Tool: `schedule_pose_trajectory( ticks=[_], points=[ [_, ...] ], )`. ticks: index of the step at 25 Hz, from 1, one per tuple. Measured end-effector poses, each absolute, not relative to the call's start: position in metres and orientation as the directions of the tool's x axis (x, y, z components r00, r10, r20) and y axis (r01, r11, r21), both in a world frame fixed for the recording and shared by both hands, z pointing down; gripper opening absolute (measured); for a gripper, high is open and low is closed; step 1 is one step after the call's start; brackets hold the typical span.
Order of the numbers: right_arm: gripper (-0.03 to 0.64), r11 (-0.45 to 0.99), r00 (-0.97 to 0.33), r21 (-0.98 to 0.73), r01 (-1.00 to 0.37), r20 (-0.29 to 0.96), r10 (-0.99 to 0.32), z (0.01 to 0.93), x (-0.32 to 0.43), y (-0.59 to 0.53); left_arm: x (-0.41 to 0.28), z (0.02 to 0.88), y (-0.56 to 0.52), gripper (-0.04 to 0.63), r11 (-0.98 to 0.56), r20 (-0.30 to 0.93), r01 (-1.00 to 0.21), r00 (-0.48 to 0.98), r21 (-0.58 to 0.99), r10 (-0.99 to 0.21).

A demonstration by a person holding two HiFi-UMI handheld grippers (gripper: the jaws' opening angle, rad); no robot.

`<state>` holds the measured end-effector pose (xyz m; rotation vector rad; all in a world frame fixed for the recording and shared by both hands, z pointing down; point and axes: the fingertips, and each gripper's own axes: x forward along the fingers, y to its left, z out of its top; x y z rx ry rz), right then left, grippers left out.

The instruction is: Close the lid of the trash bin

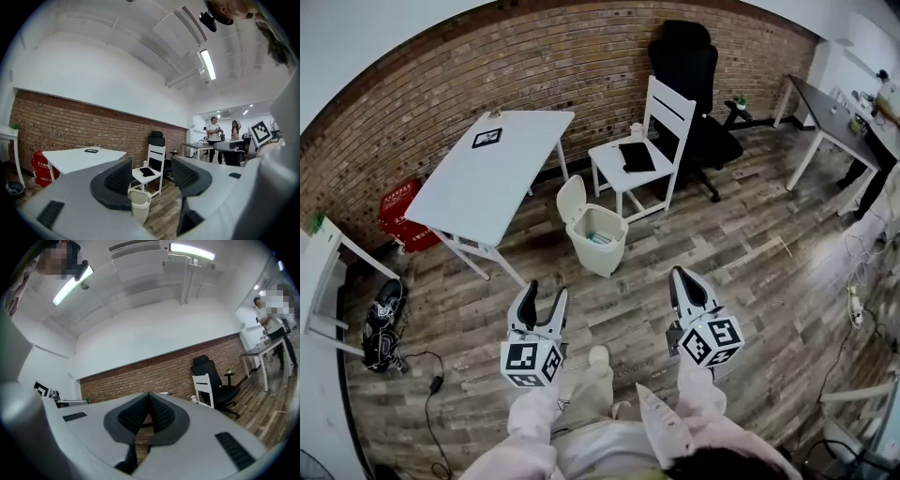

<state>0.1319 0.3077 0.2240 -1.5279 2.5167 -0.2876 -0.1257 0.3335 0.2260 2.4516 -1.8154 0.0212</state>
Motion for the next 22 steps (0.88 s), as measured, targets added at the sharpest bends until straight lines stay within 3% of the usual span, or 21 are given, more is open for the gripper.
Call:
schedule_pose_trajectory(
  ticks=[22],
  points=[
    [0.003, 0.394, -0.406, -0.248, -0.885, -0.002, -0.914, 0.230, 0.069, 0.139, -0.178, 0.245, 0.139, 0.268, -0.367, 0.114, -0.922, 0.381, 0.123, -0.918]
  ],
)
